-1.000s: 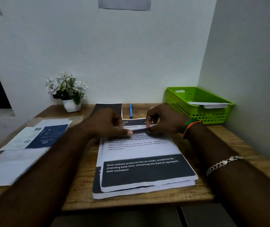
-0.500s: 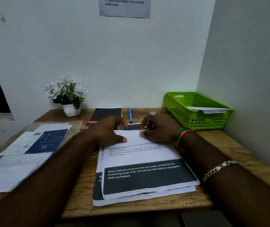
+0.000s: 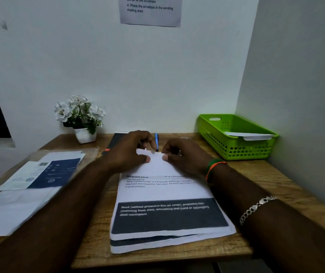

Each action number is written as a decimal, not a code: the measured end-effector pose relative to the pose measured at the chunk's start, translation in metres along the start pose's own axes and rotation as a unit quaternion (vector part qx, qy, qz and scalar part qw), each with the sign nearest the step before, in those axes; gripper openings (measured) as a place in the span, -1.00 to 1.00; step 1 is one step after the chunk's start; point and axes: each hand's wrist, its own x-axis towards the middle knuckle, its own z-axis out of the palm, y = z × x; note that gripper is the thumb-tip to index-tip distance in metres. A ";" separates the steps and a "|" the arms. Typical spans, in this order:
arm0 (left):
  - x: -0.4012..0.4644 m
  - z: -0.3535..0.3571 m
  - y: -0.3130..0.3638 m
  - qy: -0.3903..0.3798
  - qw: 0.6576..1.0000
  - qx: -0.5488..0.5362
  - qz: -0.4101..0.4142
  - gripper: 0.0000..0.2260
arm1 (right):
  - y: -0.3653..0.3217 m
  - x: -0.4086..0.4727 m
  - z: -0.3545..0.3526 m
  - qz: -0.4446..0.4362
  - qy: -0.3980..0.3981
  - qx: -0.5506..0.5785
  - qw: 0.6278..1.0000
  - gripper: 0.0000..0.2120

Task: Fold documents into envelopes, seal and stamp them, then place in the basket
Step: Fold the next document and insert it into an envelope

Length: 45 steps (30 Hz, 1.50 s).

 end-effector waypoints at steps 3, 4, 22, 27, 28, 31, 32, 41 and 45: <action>0.000 -0.005 -0.001 0.034 0.999 0.020 0.015 -0.64 | -0.004 0.000 -0.007 -0.003 0.043 0.005 0.999 -0.90; -0.001 -0.005 0.000 0.053 0.998 0.036 0.022 -0.68 | -0.006 0.000 -0.009 -0.006 0.053 0.011 0.999 -0.89; -0.001 -0.028 -0.024 0.092 0.995 0.006 -0.038 -0.98 | -0.005 -0.005 -0.040 -0.027 0.069 -0.036 0.997 -0.87; 0.005 -0.004 -0.005 0.082 0.996 0.043 0.002 -0.89 | -0.014 -0.001 -0.033 -0.042 0.068 -0.014 0.997 -0.87; 0.006 -0.003 -0.005 0.084 0.995 0.056 -0.001 -0.89 | -0.013 -0.001 -0.033 -0.042 0.068 -0.012 0.997 -0.85; 0.005 -0.011 -0.013 0.073 0.996 0.047 -0.015 -0.93 | -0.004 -0.004 -0.038 -0.021 0.072 -0.012 0.997 -0.83; 0.004 -0.014 -0.016 0.072 0.996 0.042 -0.017 -0.94 | 0.001 -0.005 -0.043 -0.012 0.075 -0.009 0.997 -0.84; -0.001 -0.018 -0.015 0.085 0.996 0.039 -0.013 -0.95 | 0.013 -0.012 -0.063 0.019 0.098 0.045 0.994 -0.76; -0.006 -0.022 -0.010 0.020 0.999 0.025 -0.015 -0.62 | 0.009 -0.012 -0.054 0.012 0.029 0.071 0.997 -0.74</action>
